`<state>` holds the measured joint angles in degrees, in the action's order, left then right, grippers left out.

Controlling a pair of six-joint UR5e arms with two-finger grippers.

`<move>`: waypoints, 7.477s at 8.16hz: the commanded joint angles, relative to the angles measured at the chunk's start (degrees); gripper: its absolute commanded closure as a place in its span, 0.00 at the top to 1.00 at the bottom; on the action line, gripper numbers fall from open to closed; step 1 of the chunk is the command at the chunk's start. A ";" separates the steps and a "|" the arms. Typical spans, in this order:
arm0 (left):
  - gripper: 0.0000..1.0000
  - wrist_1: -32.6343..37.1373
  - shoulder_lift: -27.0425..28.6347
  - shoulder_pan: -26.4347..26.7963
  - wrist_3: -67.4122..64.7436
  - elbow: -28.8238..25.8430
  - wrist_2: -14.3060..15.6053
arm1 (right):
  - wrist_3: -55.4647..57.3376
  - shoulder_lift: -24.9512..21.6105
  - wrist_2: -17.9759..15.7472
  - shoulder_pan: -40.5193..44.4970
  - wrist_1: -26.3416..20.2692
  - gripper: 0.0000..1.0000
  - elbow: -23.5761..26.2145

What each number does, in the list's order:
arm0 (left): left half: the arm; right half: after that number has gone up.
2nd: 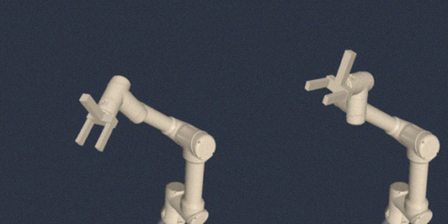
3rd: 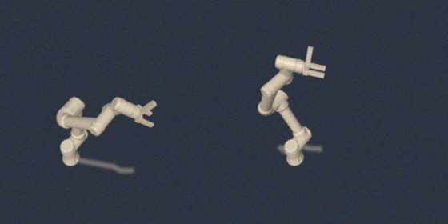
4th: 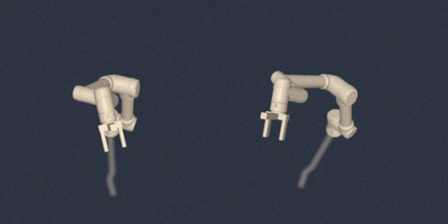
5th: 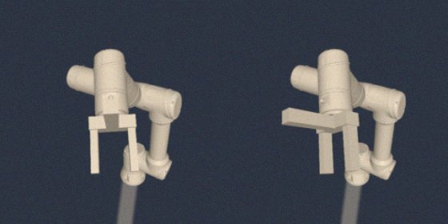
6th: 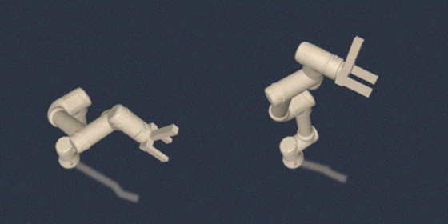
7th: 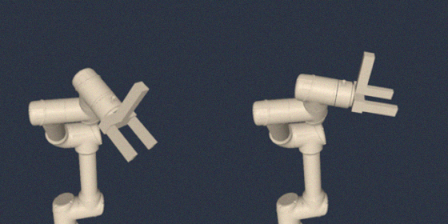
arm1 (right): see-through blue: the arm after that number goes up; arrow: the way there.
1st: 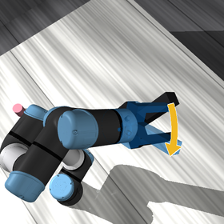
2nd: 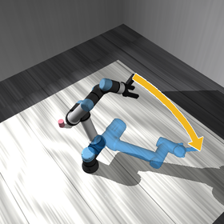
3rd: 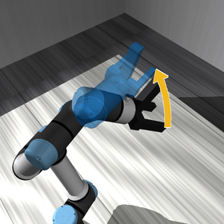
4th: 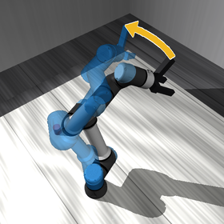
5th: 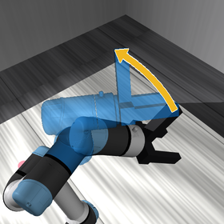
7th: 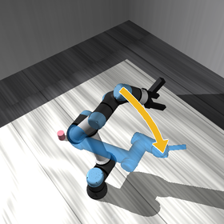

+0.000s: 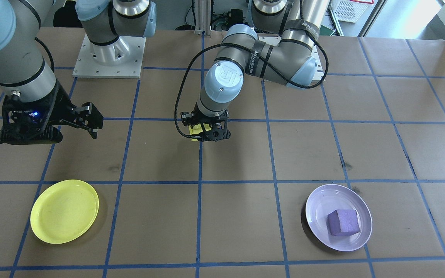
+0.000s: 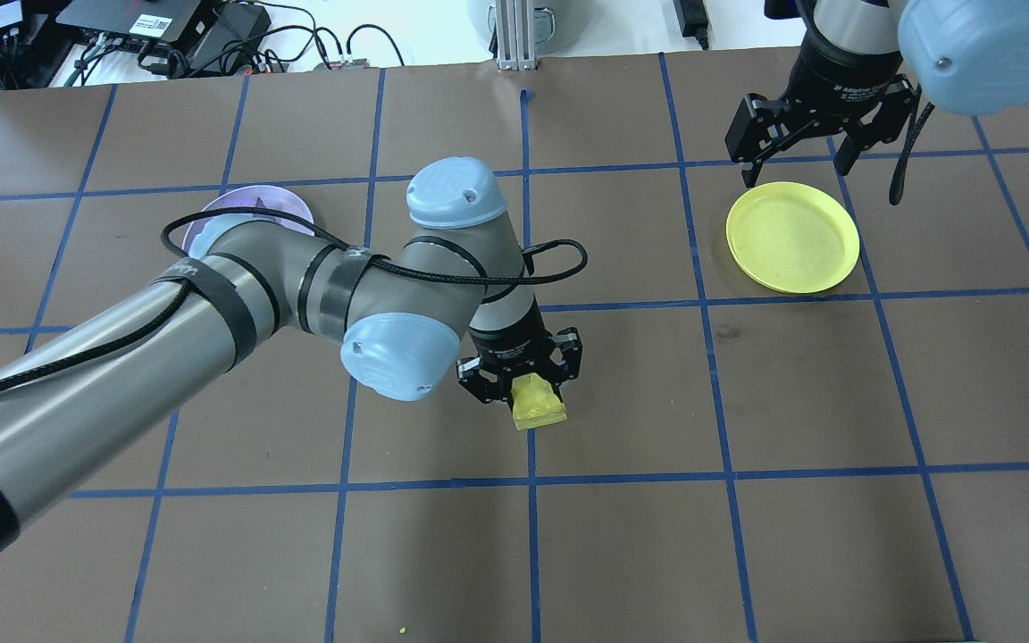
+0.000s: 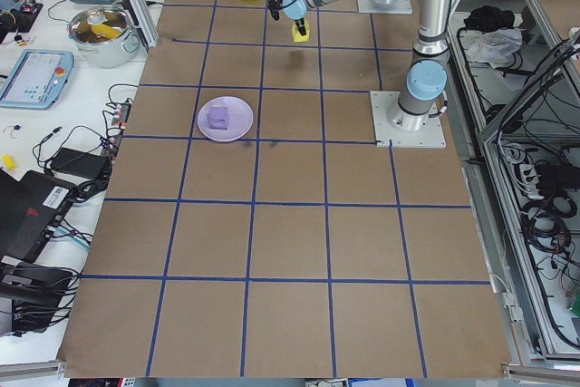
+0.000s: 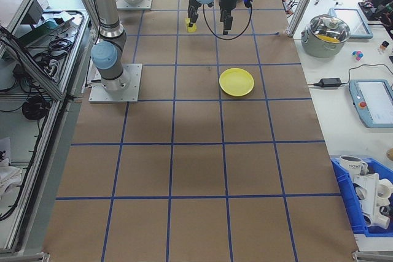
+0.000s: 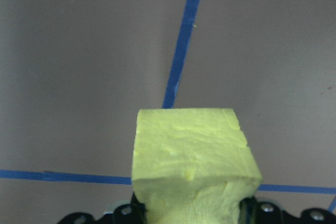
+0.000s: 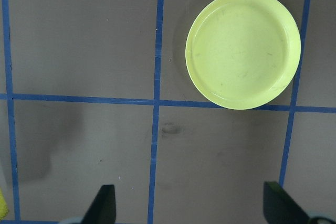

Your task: Sort blocks by color into plates

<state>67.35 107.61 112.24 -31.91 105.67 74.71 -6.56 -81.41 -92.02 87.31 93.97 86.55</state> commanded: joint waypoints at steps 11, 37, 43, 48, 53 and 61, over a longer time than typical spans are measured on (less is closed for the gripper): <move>1.00 -4.00 0.16 -4.52 15.09 -4.15 1.76 | -1.35 1.24 0.79 -0.74 0.43 1.00 -0.25; 1.00 29.59 -16.55 -21.45 36.48 -28.76 14.59 | 22.39 14.52 7.56 21.32 19.05 1.00 17.33; 1.00 29.51 -17.61 -21.44 36.22 -28.50 14.59 | 22.99 12.43 6.51 20.80 20.46 0.00 15.67; 1.00 29.42 -18.40 -21.44 36.13 -27.27 14.68 | 10.86 6.17 2.99 4.41 23.18 0.00 12.77; 1.00 29.42 -18.31 -21.44 36.31 -27.27 14.59 | -8.98 12.57 -2.00 -6.27 32.31 0.00 11.88; 1.00 29.42 -18.66 -20.92 35.61 -26.57 14.68 | -9.96 13.13 -2.37 -6.36 31.37 1.00 9.17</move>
<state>96.77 89.16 91.26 3.70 78.74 89.37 -16.64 -66.76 -94.38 80.95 126.00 97.23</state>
